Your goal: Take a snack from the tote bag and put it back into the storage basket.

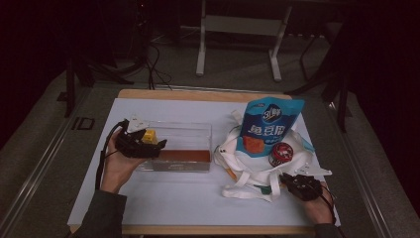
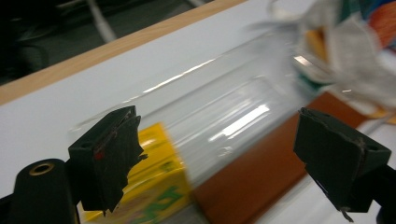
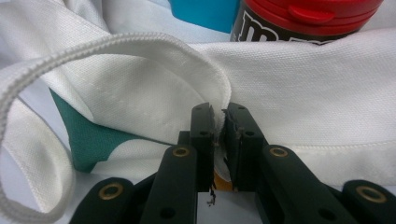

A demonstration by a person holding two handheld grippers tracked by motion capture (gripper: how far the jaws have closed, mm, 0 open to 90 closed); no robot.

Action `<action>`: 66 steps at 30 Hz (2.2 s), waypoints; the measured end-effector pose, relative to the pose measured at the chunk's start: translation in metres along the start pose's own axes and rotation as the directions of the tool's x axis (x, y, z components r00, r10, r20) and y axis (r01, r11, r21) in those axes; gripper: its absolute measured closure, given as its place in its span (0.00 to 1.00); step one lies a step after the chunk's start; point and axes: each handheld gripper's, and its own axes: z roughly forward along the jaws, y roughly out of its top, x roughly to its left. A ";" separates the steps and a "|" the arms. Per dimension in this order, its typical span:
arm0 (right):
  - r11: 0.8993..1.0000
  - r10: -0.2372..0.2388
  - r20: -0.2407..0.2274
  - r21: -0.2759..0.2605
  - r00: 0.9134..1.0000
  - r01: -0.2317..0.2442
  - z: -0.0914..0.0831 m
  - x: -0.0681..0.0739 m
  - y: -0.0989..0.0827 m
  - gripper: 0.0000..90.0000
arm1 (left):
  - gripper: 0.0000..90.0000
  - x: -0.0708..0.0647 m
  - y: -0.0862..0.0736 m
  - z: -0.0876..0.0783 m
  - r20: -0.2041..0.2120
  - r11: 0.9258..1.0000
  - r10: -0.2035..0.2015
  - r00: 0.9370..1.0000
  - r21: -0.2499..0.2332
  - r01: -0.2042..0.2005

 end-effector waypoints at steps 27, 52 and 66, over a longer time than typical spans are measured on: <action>0.997 -0.062 -0.028 0.037 0.998 0.063 -0.040 0.001 0.021 0.73 | 0.51 -0.056 -0.020 0.015 0.147 0.992 0.085 0.986 -0.104 -0.071; 0.999 -0.044 0.022 -0.019 0.999 0.044 -0.046 -0.028 0.065 0.68 | 0.57 -0.083 -0.079 0.040 0.289 0.991 0.137 0.947 -0.032 -0.133; 0.998 0.016 0.021 -0.054 1.000 -0.015 -0.031 -0.048 0.096 0.55 | 0.57 -0.079 -0.097 0.059 0.292 0.987 0.150 0.945 0.017 -0.162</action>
